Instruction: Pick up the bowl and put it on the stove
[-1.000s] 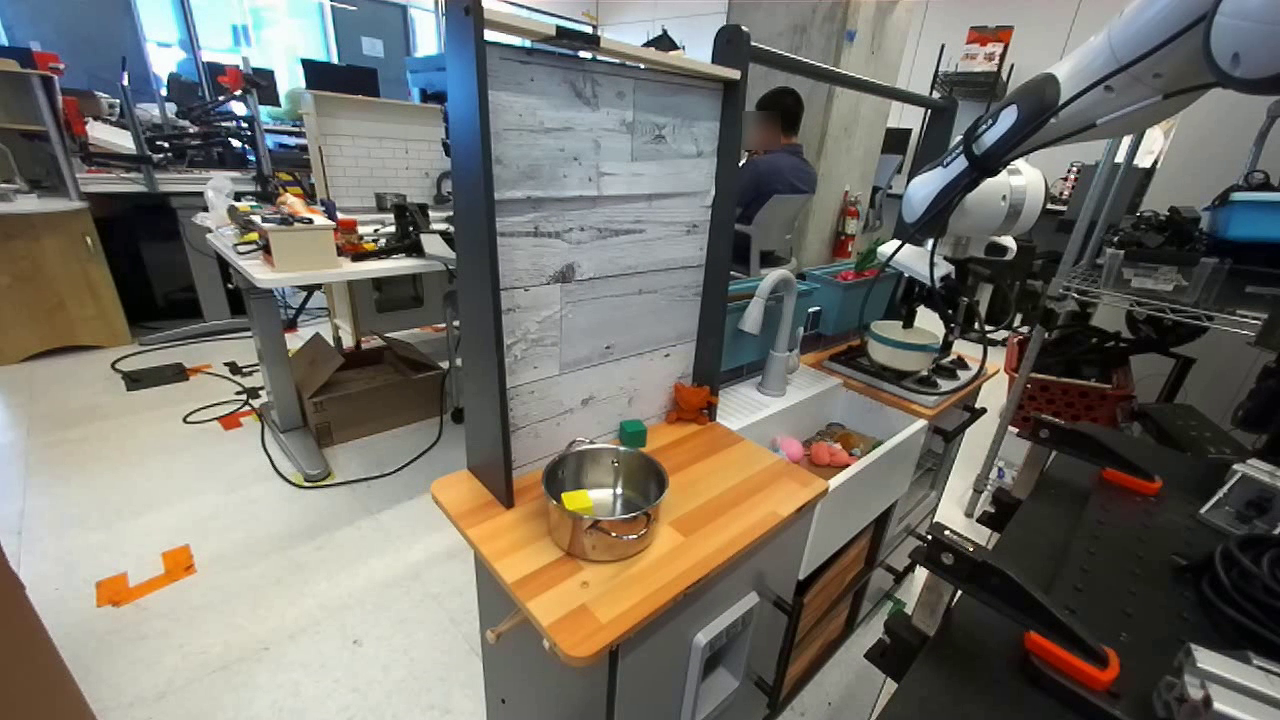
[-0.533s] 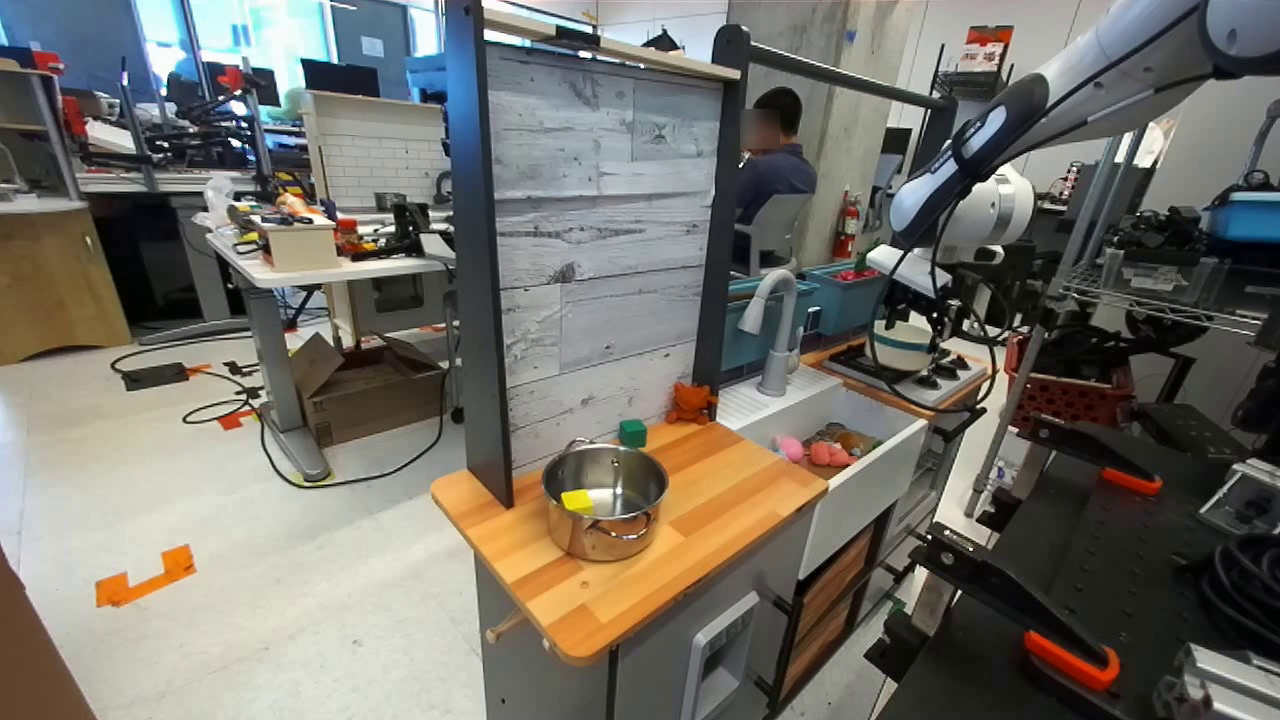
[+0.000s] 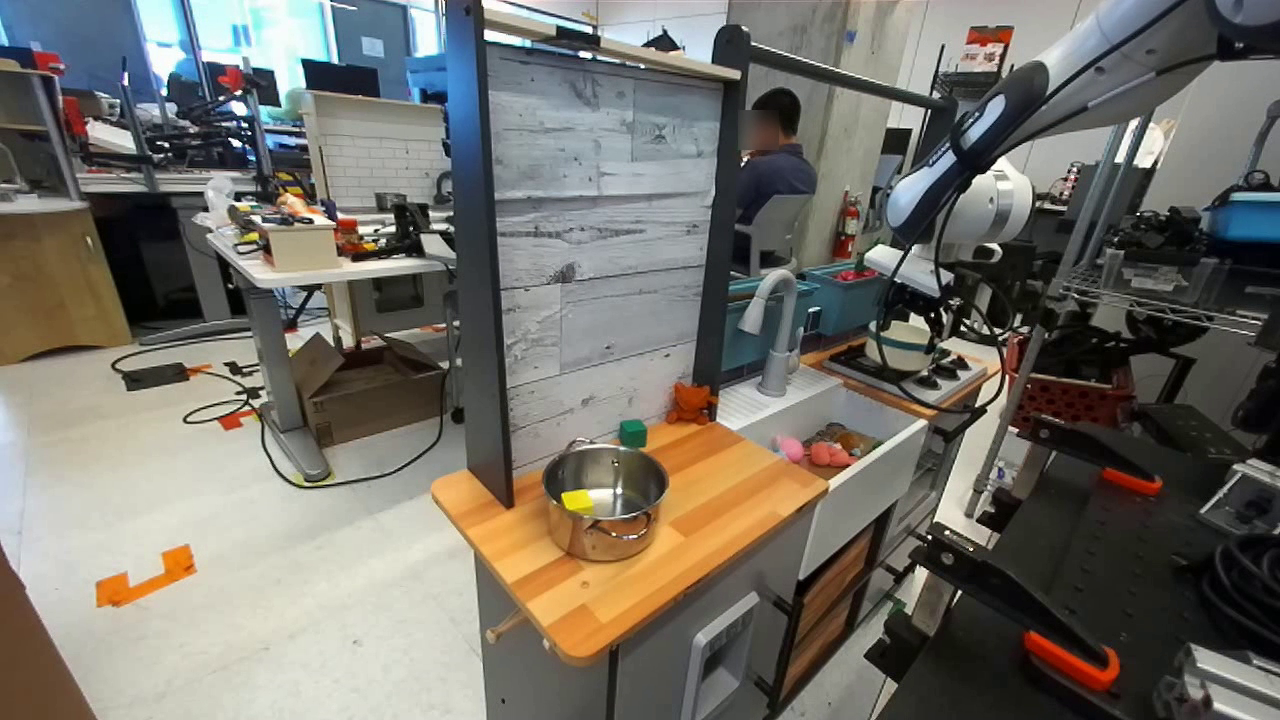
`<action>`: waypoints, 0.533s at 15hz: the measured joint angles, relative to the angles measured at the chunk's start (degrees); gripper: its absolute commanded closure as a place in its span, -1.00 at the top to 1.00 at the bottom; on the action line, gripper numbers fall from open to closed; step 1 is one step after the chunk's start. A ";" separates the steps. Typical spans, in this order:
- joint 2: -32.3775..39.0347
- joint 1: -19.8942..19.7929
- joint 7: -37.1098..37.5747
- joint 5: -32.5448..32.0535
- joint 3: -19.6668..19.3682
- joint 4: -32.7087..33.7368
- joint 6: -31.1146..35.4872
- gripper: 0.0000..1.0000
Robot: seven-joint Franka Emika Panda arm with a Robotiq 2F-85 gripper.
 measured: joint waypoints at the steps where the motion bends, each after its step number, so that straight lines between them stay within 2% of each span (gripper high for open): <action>1: 0.02 0.00 0.00 0.00 0.00 -0.01 -0.02 1.00; 5: -0.07 0.27 -1.94 0.00 0.29 -0.71 0.70 1.00; 8: -2.20 1.31 -7.78 0.00 2.01 -5.08 5.77 1.00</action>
